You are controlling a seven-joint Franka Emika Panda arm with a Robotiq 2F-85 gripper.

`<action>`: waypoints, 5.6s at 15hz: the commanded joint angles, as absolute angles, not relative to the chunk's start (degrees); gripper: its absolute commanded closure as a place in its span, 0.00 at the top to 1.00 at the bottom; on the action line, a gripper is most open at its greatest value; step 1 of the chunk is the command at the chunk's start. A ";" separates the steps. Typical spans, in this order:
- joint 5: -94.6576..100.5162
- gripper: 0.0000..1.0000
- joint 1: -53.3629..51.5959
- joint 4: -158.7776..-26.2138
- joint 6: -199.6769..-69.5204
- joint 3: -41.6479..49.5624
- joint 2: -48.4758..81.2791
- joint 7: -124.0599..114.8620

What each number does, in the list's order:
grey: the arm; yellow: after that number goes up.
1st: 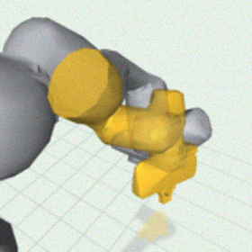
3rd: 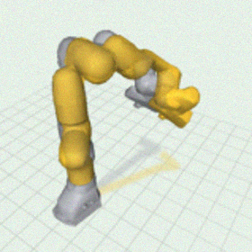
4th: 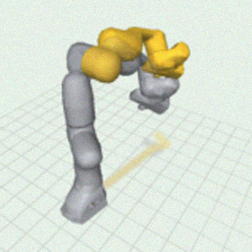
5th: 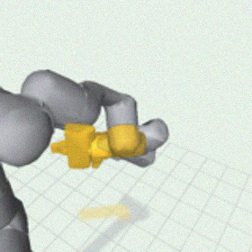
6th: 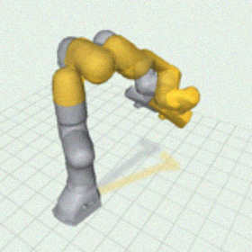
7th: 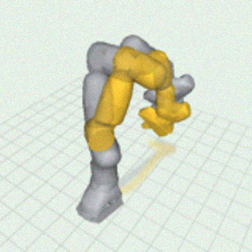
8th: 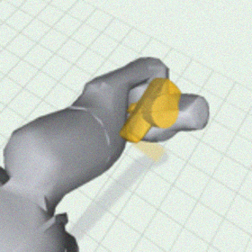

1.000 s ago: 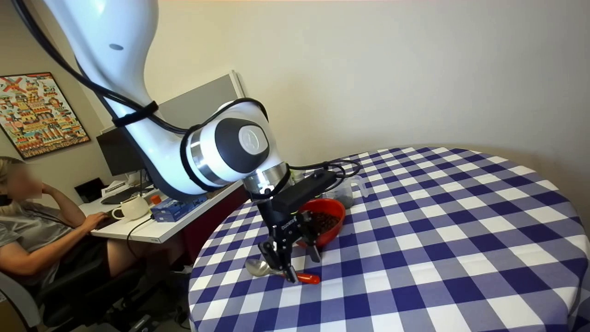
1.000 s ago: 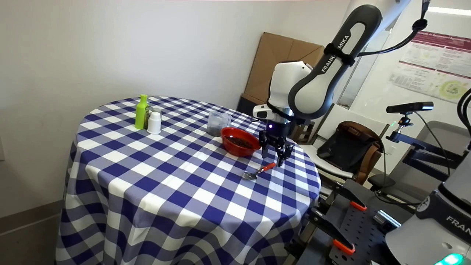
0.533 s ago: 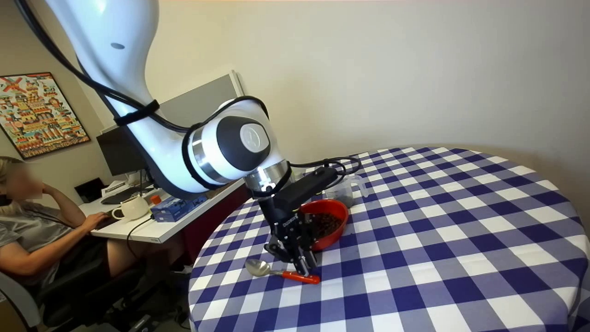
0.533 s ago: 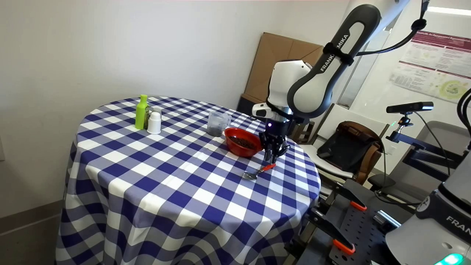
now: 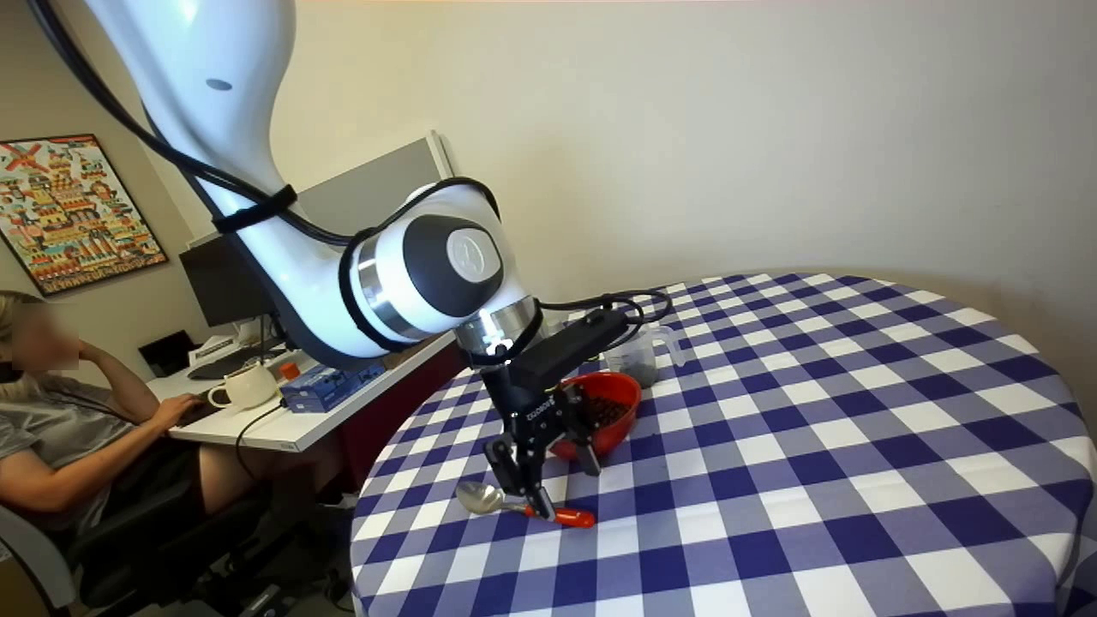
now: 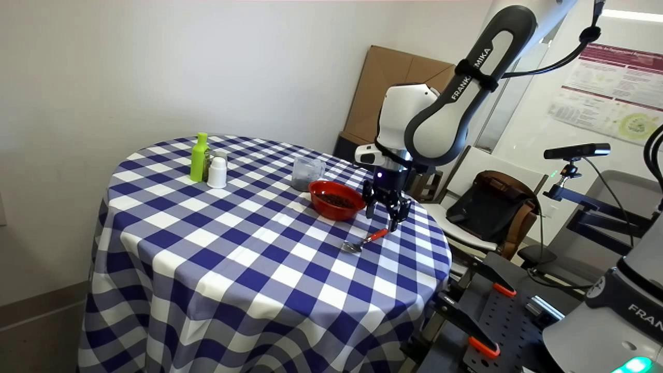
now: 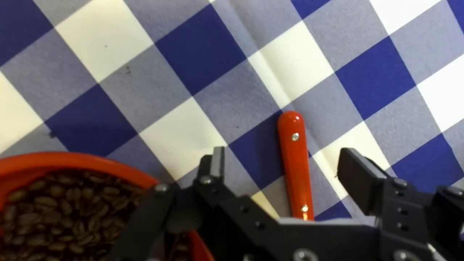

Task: Transfer a spoonful of contents from the orange bowl to the transparent jar

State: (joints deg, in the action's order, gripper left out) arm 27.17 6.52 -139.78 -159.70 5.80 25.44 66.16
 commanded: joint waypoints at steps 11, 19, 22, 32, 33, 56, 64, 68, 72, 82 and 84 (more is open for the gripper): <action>25.81 1.00 9.62 -142.98 -160.47 5.77 21.48 65.91; 28.04 1.00 8.83 -144.62 -161.49 7.68 22.37 64.09; 28.39 1.00 8.33 -144.75 -162.24 7.60 23.27 63.87; 28.69 0.74 6.04 -144.44 -166.09 7.64 26.55 63.81; 28.72 0.67 5.87 -144.48 -166.02 7.69 26.64 63.83; 30.55 0.05 2.53 -139.86 -158.03 5.82 16.93 64.54; 44.69 0.05 -3.31 -127.23 -153.65 8.81 19.23 52.45; 63.74 0.05 -6.27 -124.83 -152.92 13.32 21.48 40.78; 78.81 0.05 -7.77 -124.53 -152.23 16.58 23.61 30.32; 112.15 0.05 -9.35 -123.12 -148.60 16.16 25.72 -0.59; 115.71 0.05 -4.12 -123.93 -144.43 9.83 25.16 -1.85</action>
State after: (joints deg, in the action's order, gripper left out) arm 110.26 -8.65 -123.98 -149.78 16.08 25.08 1.79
